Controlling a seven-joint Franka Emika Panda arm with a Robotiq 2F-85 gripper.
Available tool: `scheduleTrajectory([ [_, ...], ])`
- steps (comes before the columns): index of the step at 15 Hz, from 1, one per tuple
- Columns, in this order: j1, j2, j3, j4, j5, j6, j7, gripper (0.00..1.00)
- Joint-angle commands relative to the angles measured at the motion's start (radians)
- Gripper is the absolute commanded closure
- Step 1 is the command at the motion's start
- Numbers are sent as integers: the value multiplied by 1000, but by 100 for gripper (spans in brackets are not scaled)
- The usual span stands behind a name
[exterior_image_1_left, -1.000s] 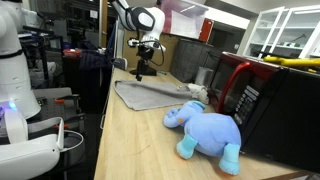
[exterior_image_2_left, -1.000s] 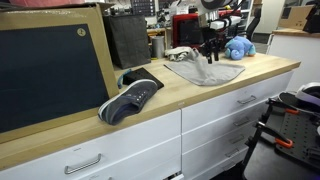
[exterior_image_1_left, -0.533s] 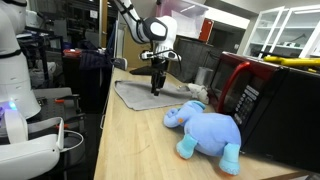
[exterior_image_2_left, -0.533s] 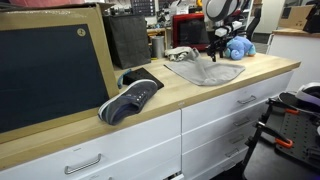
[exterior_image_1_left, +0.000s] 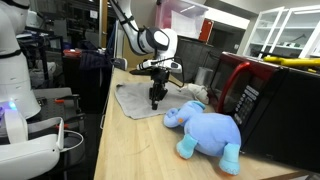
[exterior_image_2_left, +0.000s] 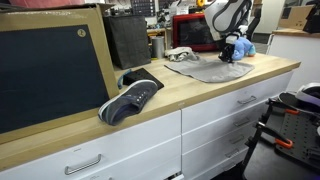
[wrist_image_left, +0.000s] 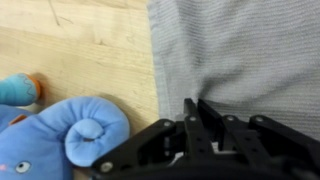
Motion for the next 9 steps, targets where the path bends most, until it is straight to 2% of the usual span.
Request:
scheduleTrajectory([
  [1,-15,-17,-31,-10,-99,-47,-64,98],
  [2,-20,-23,-37,-15,-121,-33,-60,92],
  [3,-28,-30,-37,-15,-128,-23,-65,67],
  [4,-38,-43,-32,-16,-126,-4,-66,67],
  [5,-47,-62,-26,-16,-111,2,-78,62],
  [9,-64,-143,-4,-25,-37,-10,-168,33],
])
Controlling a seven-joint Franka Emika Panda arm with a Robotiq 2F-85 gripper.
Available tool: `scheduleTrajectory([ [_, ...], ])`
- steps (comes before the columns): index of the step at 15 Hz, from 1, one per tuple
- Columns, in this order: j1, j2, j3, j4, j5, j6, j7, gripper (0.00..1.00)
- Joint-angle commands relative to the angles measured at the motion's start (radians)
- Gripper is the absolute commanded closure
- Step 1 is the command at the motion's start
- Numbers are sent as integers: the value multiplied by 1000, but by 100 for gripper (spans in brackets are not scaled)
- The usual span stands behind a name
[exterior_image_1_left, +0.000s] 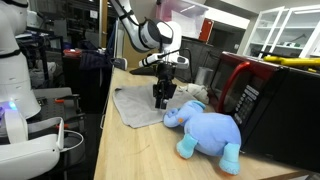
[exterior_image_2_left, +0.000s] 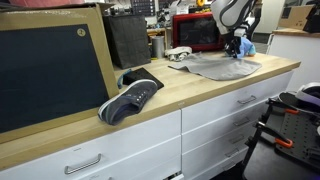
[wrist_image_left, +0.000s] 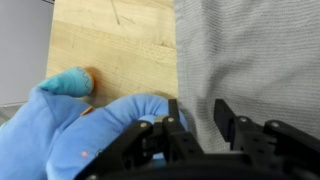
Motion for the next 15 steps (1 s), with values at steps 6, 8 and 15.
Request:
scheduleTrajectory([
  [6,-16,-221,91,-111,277,-11,-281,0],
  [8,10,-232,121,-103,322,-112,-292,0],
  [15,7,-218,126,-101,323,-87,-291,0],
])
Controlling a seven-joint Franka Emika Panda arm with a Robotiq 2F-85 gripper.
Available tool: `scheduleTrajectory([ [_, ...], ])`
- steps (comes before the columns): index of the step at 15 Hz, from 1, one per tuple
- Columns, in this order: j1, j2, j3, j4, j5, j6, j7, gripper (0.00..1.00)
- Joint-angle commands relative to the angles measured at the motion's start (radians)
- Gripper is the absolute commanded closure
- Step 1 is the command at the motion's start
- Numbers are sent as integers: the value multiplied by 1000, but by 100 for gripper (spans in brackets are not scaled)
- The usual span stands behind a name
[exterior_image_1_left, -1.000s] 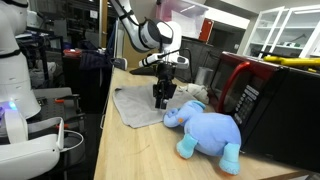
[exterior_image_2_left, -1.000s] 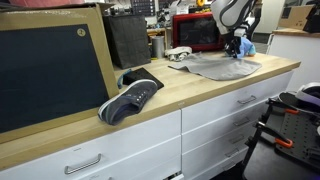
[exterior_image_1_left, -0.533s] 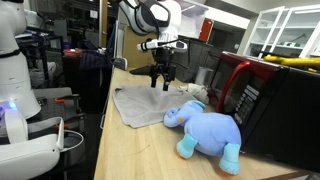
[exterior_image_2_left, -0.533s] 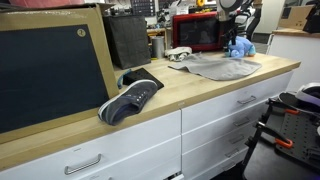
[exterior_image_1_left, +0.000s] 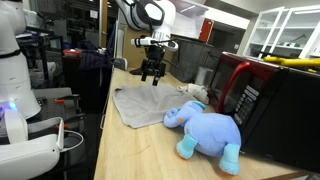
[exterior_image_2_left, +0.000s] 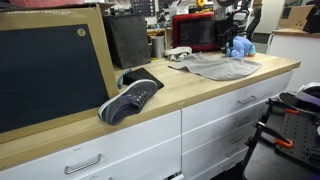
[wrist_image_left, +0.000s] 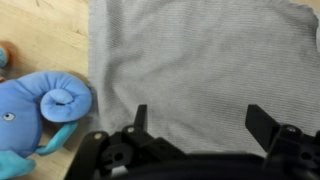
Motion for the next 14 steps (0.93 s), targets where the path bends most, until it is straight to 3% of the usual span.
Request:
scheduleTrajectory([
  [1,-6,-44,6,-50,40,17,-52,0],
  [10,25,-273,16,-315,171,-44,-347,0],
  [14,68,-339,23,-401,176,-21,-394,0],
])
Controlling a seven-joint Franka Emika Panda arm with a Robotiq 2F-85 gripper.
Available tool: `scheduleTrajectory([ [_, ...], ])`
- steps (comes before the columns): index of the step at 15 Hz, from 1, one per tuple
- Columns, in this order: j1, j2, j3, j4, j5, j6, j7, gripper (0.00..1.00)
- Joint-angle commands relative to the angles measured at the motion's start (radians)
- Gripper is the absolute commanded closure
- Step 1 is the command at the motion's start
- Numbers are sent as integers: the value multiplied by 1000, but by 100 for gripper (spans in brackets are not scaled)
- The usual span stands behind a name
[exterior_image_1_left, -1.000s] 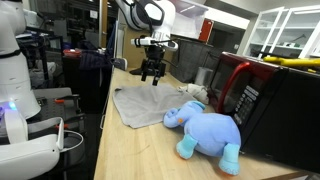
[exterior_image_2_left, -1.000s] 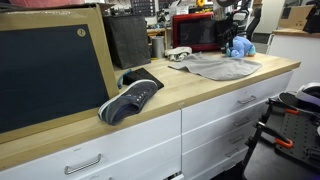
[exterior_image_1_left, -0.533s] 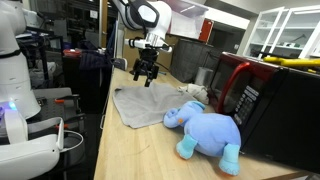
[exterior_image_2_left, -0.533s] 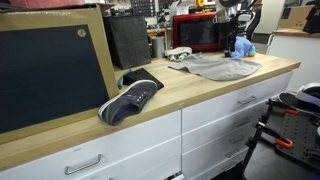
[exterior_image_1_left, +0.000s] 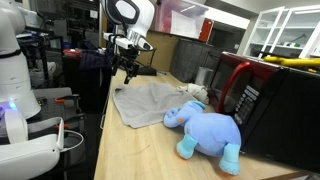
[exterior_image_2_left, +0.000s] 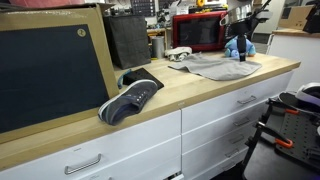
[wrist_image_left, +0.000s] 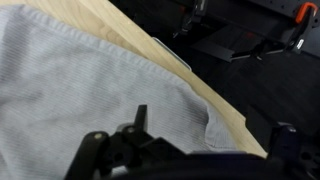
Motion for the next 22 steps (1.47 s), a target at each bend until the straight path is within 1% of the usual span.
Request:
scheduleTrajectory([
  [1,49,-86,12,-86,32,10,-42,0],
  [5,119,-103,41,-125,84,44,-23,0],
  [9,159,-67,71,-142,78,158,-11,0],
  [12,167,-45,79,-159,60,255,-10,0],
  [16,152,-2,80,-172,12,385,-1,0],
  [20,127,55,77,-178,-55,464,20,0],
  [21,120,67,76,-179,-70,477,25,25],
  [22,115,77,77,-180,-79,488,27,26],
])
